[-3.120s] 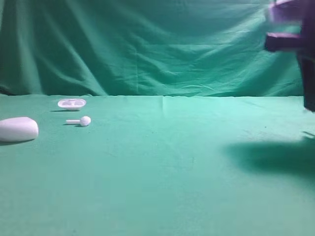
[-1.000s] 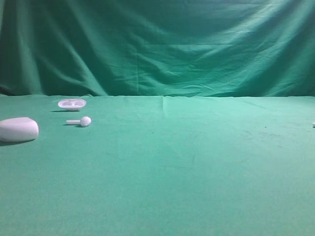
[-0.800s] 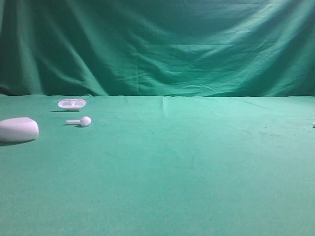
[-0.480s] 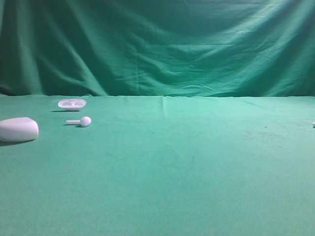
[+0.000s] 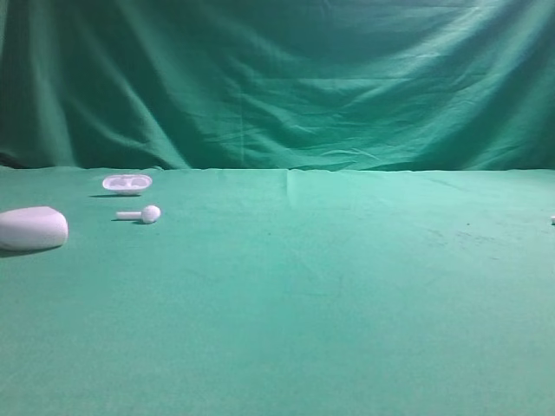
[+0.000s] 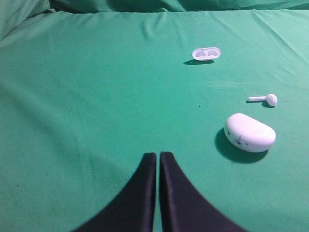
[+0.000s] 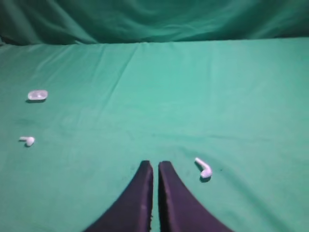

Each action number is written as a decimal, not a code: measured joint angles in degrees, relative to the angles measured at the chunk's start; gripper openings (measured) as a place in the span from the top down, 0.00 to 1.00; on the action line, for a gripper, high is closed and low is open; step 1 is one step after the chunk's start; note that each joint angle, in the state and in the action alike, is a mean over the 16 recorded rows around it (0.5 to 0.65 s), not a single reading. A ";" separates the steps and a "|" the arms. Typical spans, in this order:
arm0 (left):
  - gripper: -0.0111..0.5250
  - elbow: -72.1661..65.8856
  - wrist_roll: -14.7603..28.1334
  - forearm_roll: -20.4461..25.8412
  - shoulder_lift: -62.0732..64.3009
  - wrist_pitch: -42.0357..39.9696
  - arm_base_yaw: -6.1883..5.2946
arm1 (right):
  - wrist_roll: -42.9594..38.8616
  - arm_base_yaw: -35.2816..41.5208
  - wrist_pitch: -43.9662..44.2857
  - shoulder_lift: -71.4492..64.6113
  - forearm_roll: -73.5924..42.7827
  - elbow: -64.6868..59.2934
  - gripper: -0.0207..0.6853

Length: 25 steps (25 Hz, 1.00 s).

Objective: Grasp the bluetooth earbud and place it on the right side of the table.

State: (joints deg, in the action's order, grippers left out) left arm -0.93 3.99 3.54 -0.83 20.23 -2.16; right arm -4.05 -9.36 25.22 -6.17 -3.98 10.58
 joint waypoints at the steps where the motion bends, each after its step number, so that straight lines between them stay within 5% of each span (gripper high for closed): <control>1: 0.98 0.00 0.00 0.00 0.00 0.00 0.00 | -0.01 0.65 -0.81 1.13 -0.17 -1.70 0.97; 25: 0.98 0.00 0.00 0.00 0.00 0.00 0.00 | -0.72 3.59 -3.55 6.91 -0.61 -12.13 0.97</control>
State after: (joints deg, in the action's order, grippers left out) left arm -0.93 3.99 3.54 -0.83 20.23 -2.16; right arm -4.76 -5.78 21.67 0.74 -4.59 -1.55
